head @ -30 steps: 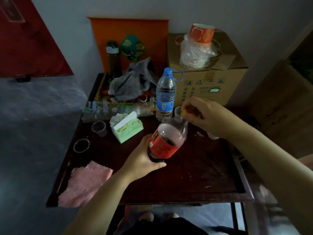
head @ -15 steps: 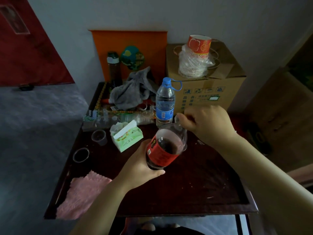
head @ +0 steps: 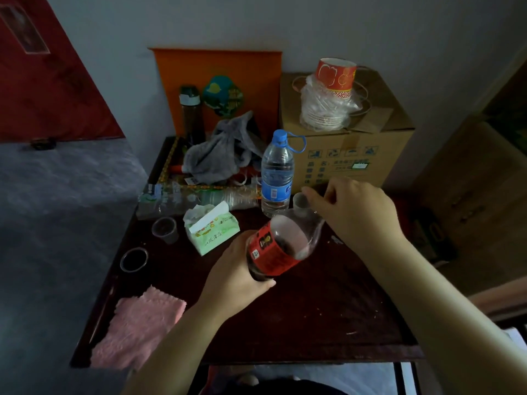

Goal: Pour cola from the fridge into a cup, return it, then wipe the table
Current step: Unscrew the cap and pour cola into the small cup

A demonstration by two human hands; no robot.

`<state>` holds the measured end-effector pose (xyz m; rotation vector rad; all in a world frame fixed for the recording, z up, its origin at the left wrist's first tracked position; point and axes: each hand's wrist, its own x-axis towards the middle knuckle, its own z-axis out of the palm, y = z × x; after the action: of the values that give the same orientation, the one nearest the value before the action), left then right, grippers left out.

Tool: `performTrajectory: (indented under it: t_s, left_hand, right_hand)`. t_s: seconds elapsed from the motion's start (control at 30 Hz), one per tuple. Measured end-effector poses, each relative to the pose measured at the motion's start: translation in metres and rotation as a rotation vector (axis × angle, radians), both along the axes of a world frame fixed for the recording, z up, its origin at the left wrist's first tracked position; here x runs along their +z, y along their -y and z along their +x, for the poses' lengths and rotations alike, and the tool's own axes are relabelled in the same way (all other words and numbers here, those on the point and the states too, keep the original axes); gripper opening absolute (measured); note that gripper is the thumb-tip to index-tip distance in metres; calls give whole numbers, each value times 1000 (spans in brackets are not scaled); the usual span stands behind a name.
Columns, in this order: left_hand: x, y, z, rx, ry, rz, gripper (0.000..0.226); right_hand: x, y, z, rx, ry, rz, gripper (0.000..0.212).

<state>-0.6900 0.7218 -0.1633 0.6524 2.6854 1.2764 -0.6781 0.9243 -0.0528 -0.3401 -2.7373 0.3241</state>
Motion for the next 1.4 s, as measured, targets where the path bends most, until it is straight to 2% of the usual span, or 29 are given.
performTrajectory:
  t_s: [0.07, 0.13, 0.23, 0.3, 0.33, 0.4, 0.5, 0.57, 0.6, 0.63, 0.73, 0.8, 0.9, 0.97, 1.03, 1.1, 1.2, 1.3, 1.4]
  left_hand:
    - [-2, 0, 0, -16, 40, 27, 75]
    - [-3, 1, 0, -52, 105, 59, 78]
    - [-4, 4, 1, -94, 141, 82, 84]
    - [-2, 3, 2, -100, 128, 61, 84]
    - [-1, 3, 2, -98, 109, 40, 83]
    - [-2, 1, 2, -74, 78, 14, 80]
    - [-5, -1, 1, -21, 38, -18, 75]
    - [-5, -2, 1, -24, -7, -48, 74]
    - [-5, -3, 0, -26, -13, -55, 74]
    - [-4, -3, 0, -25, -7, -51, 74]
    - [-4, -3, 0, -29, 45, -9, 76]
    - [-2, 0, 1, -49, 64, 19, 79]
    - [0, 2, 4, -78, 68, 26, 82]
    - [2, 2, 5, -80, 54, 3, 81]
    - [4, 1, 7, -65, 33, -21, 77]
    - [5, 0, 8, -21, 17, -24, 75]
    - [7, 0, 8, 37, -13, -51, 73]
    - [8, 1, 6, 35, -42, -80, 72]
    - [9, 3, 7, 12, -2, -50, 75]
  right_hand:
    - [-1, 2, -2, 73, -115, -7, 40]
    - [-3, 2, -2, 251, -223, 1, 35]
    - [-2, -8, -3, 508, -264, 20, 32]
    - [-3, -19, -4, 595, -236, 35, 34]
    - [-4, -22, -5, 594, -224, 48, 36]
    - [-4, -23, -5, 449, -173, 98, 41]
    - [-8, -22, -7, 232, 145, 206, 49]
    - [-6, -19, -5, 136, 210, 36, 56]
    - [-5, -17, -4, 107, 162, 16, 58]
    - [-6, -17, -5, 117, 58, 106, 59]
    - [-8, -20, -10, 288, -211, 290, 55]
    - [-6, -24, -8, 489, -274, 318, 51]
    - [-7, -35, -5, 788, -362, 320, 63]
    - [-7, -41, -4, 875, -383, 334, 63]
    - [-4, -41, -3, 814, -311, 303, 54]
    - [-1, -32, 0, 542, -225, 226, 59]
    - [-3, -19, 4, 164, 11, 149, 66]
    - [-4, -12, 2, 111, -61, 177, 62]
    - [-5, -13, 0, 265, -217, 144, 52]
